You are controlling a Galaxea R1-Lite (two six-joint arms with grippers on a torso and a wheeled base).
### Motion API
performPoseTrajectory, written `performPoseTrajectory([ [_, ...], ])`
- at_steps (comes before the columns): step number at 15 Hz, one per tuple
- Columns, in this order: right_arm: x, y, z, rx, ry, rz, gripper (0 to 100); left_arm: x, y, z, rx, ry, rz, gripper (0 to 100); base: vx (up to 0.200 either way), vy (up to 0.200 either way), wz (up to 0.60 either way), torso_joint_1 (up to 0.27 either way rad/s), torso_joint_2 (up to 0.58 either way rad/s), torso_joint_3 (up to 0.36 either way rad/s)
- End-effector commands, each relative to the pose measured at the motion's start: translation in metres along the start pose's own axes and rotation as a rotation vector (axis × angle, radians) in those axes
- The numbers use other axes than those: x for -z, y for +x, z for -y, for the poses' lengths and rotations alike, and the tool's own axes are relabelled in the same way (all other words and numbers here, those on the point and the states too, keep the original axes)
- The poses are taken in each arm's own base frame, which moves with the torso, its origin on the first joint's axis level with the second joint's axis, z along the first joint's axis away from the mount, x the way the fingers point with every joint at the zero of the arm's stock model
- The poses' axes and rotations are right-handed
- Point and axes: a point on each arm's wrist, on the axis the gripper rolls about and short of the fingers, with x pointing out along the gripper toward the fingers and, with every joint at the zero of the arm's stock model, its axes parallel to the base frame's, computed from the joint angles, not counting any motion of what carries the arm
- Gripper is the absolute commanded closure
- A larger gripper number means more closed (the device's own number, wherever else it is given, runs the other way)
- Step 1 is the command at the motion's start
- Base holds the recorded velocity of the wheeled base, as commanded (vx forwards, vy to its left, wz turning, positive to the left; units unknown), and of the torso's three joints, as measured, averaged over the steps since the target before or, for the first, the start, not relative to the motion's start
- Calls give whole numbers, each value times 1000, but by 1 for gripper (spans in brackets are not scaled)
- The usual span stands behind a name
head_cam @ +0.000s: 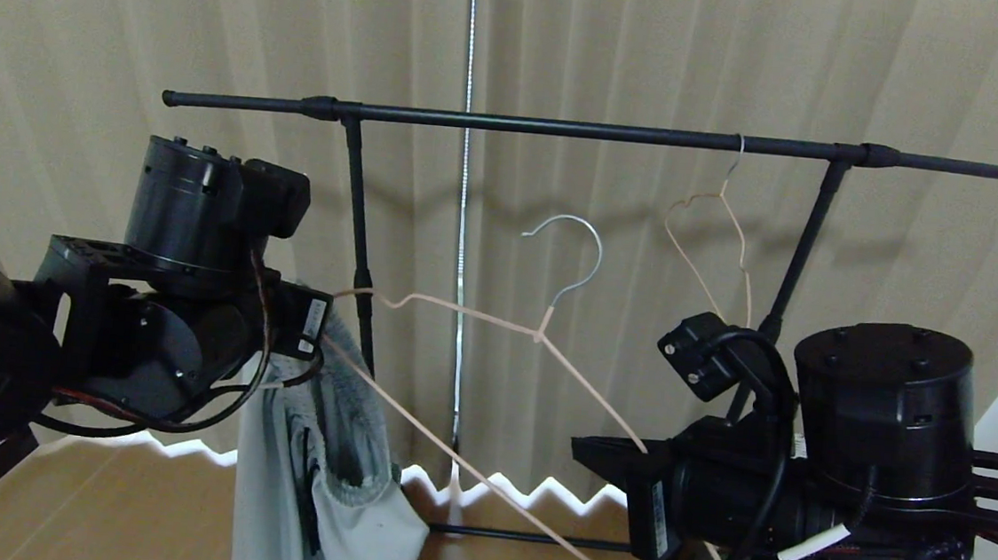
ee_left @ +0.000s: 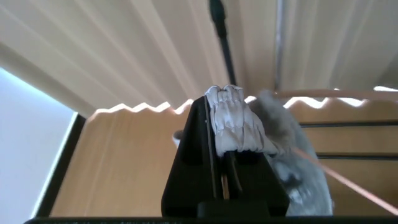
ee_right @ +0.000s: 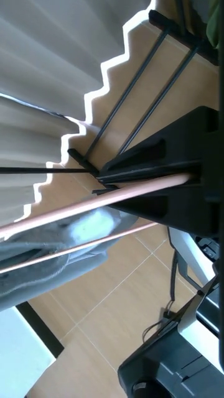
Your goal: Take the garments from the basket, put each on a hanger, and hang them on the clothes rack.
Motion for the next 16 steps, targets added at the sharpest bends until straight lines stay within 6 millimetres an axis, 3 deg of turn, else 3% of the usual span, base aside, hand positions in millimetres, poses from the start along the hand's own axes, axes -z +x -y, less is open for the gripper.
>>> performPoseTrajectory([
  [1, 4, 4, -4, -12, -10, -22, 100, -5, -2, 7, 19, -10, 14, 100, 0, 0, 0, 0, 0, 0],
  [5, 15, 9, -20, -56, -42, -63, 100, -21, -2, 7, 18, -62, 54, 100, 0, 0, 0, 0, 0, 0],
  [12, 11, 15, -21, -56, -20, -23, 100, -12, -3, 7, 17, -43, 33, 100, 0, 0, 0, 0, 0, 0],
  [16, 10, 31, -23, -51, -19, -39, 100, -20, -22, 20, 86, -38, 81, 100, 0, 0, 0, 0, 0, 0],
])
